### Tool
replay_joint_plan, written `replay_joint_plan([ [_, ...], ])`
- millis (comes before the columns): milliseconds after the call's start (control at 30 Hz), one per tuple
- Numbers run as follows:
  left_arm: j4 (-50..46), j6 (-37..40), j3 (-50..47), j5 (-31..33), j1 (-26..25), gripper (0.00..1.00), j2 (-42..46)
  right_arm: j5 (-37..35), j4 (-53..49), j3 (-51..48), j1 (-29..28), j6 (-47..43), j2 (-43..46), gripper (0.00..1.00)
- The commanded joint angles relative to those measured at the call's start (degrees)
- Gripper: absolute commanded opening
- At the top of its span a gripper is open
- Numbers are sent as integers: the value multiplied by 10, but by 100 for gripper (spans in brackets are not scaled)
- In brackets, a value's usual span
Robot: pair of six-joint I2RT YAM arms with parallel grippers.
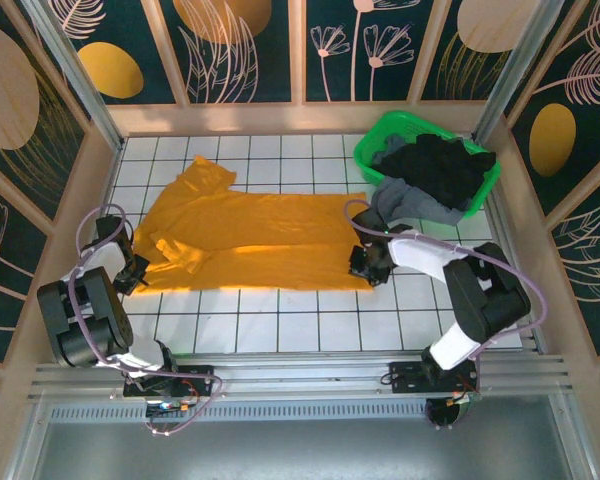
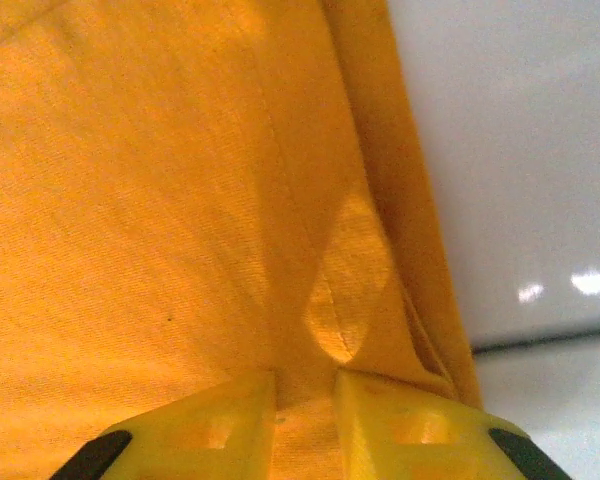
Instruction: Fold and stack the t-shirts
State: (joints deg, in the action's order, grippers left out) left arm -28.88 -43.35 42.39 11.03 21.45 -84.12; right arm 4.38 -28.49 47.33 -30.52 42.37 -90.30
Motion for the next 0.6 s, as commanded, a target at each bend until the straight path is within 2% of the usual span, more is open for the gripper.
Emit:
replay_joint_plan([
  [0, -21, -17, -2, 14, 4, 24, 25, -13, -60, -23, -19, 22, 25, 29],
  [100, -26, -32, 22, 3, 3, 32, 57, -37, -64, 11, -32, -1, 46, 36],
  [167, -26, -42, 41, -6, -1, 34, 77, -47, -66, 45, -38, -21, 50, 40],
  [267, -27, -48, 73, -49, -38, 40, 75, -25, -46, 84, -45, -60, 49, 47],
  [333, -40, -61, 88, -86, -78, 44, 54, 35, -5, 96, -45, -89, 47, 52],
  [467, -18, -123, 44, -152, -143, 47, 57, 212, 90, 114, -45, -110, 24, 57],
  [567, -3, -158, 7, -170, -173, 48, 70, 269, 117, 138, -47, -99, -1, 58],
])
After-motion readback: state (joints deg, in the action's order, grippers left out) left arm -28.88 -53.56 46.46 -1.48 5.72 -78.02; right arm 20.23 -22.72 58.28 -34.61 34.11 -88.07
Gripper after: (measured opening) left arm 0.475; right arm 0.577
